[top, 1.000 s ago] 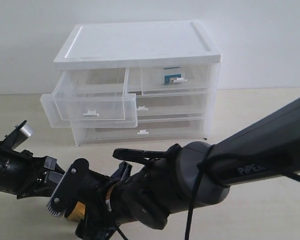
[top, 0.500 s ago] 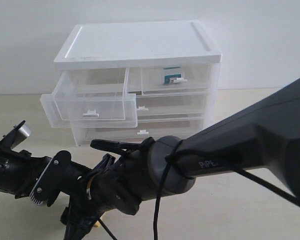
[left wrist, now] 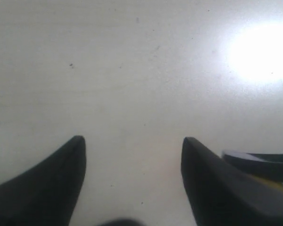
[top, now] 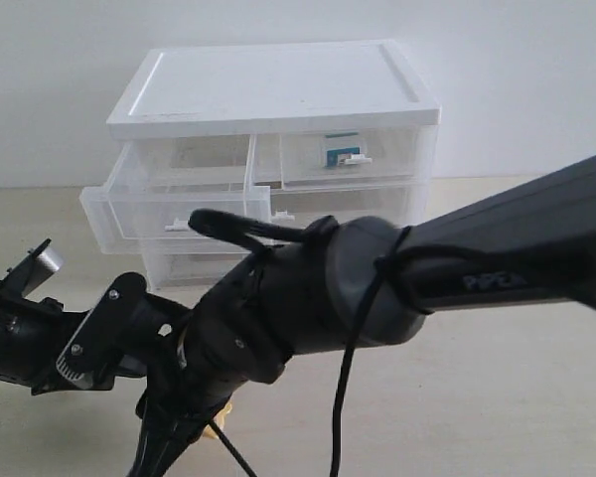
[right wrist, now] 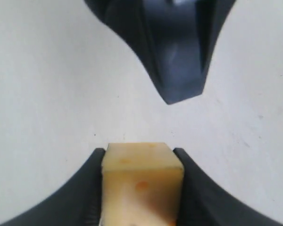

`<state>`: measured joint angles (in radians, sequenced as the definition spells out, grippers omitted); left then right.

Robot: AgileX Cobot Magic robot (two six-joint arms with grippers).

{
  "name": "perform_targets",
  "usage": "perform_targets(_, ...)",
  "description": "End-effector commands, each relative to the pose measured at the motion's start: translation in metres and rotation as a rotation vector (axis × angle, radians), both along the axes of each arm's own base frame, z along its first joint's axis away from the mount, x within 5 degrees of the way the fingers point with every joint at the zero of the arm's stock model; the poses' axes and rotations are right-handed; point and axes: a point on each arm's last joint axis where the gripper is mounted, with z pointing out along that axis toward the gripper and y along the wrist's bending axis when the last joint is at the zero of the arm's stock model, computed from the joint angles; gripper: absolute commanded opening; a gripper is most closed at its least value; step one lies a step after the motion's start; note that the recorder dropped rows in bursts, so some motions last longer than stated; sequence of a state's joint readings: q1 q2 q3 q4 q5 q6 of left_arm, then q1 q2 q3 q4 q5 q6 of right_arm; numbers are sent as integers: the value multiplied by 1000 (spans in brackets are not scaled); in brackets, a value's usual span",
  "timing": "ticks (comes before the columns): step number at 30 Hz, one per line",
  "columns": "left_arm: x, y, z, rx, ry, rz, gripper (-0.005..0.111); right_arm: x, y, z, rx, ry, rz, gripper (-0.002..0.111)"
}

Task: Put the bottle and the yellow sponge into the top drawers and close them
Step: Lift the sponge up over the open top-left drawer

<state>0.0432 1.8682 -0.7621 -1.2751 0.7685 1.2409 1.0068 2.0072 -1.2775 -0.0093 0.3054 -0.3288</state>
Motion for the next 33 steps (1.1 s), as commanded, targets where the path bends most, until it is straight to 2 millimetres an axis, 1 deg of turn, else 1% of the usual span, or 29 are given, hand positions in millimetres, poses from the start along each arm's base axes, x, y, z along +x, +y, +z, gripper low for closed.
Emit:
perform_targets(1,-2,-2,2,-14,0,-4,56,-5,-7,38,53,-9,-28,0)
perform_targets(4,-2,-2,2,-13,-3,-7,56,-7,-11,65,110,-47,-28,0)
perform_targets(6,-2,-2,2,-13,-3,-7,56,-7,-15,84,160,-102,-18,0)
perform_targets(9,-2,-2,2,-13,-3,-7,56,-1,-19,109,285,-171,-44,0)
perform_targets(11,-2,-2,2,-13,-3,-7,56,11,-24,122,377,-199,-97,0)
perform_targets(14,-2,-2,2,-13,-3,-7,56,38,-33,136,481,-216,-206,0)
perform_targets(16,-2,-2,2,-13,-3,-7,56,56,-37,143,524,-250,-243,0)
perform_targets(19,-2,-2,2,-16,-3,-1,56,70,-39,162,630,-261,-303,0)
perform_targets(22,-1,-2,2,-18,-3,2,56,73,-37,176,713,-283,-315,0)
perform_targets(24,-1,-2,2,-21,-3,7,56,75,-35,180,744,-301,-311,0)
perform_targets(26,-1,-2,2,-22,-3,8,56,78,-32,177,760,-303,-313,0)
perform_targets(31,-1,-2,2,-22,-3,8,56,89,-21,146,752,-250,-351,0)
perform_targets(32,-1,-2,2,-22,-3,8,56,90,-20,142,750,-241,-358,1)
perform_targets(33,-1,-2,2,-21,-3,7,56,91,-19,138,746,-231,-366,5)
